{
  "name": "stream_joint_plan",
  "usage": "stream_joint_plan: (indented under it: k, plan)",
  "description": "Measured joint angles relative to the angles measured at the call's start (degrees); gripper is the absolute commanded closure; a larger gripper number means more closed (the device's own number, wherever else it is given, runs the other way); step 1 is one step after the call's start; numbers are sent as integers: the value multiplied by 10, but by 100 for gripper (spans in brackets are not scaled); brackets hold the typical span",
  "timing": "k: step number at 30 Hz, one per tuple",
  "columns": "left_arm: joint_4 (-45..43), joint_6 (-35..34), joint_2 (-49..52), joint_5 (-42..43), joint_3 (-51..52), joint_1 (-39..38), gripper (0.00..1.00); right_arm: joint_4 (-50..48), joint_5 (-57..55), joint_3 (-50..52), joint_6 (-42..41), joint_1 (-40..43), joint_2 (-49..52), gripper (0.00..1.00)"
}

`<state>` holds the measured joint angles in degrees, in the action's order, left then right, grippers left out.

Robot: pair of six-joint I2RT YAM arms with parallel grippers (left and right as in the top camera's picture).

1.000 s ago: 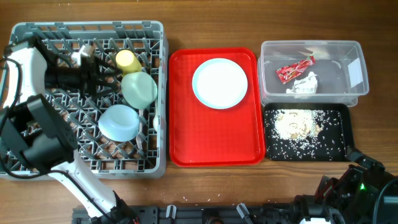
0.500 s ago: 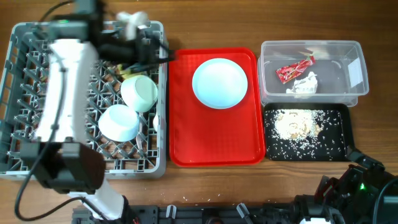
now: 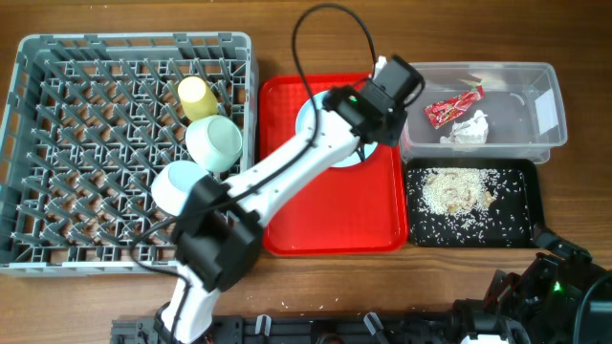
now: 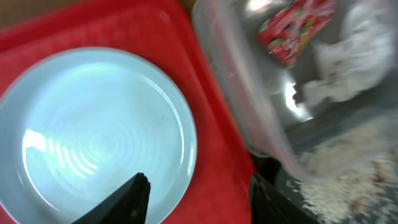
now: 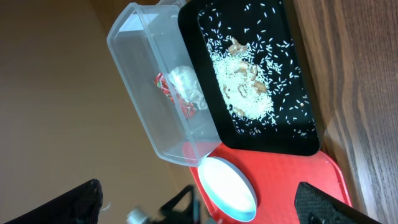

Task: Sort waste into correct bins and load items into the dishwasher rack
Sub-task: 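Reach the left gripper to the light-blue plate on the red tray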

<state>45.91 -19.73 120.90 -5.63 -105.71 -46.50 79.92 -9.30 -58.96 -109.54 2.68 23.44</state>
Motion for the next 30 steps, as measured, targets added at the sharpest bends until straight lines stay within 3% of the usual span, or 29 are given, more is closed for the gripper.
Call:
stream_joint_plan:
  k: [11,26,27,28,29,30]
  plan:
    - [144,-38,79,-42,0,82,96,0,0,0,0,0,0,0]
    - [171,-40,92,-68,36,160,96,0,0,0,0,0,0,0]
    - [172,-40,90,-62,28,162,92,0,0,0,0,0,0,0]
    - [166,-40,85,-47,16,162,74,0,0,0,0,0,0,0]
    - [153,-40,73,-25,7,158,41,0,0,0,0,0,0,0]
    - [143,-38,62,-7,3,155,30,0,0,0,-1,0,0,0]
